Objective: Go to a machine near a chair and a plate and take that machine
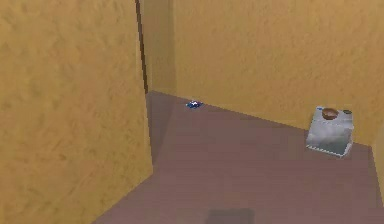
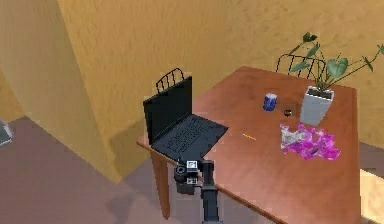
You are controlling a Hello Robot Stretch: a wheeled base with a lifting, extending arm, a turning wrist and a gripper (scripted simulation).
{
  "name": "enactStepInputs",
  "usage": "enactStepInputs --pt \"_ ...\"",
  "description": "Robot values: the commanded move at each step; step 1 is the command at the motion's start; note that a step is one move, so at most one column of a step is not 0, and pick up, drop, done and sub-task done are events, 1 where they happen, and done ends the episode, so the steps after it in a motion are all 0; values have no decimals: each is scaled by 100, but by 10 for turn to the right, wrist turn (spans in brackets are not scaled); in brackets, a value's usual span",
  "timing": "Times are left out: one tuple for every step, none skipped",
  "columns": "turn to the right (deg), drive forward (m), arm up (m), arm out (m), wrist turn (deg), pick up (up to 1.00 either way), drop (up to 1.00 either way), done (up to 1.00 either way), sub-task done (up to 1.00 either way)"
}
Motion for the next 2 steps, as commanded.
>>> enactStepInputs --pt "0 0 0 0 0 100 0 0 0" --pt "0 0 10 0 0 0 0 0 0"
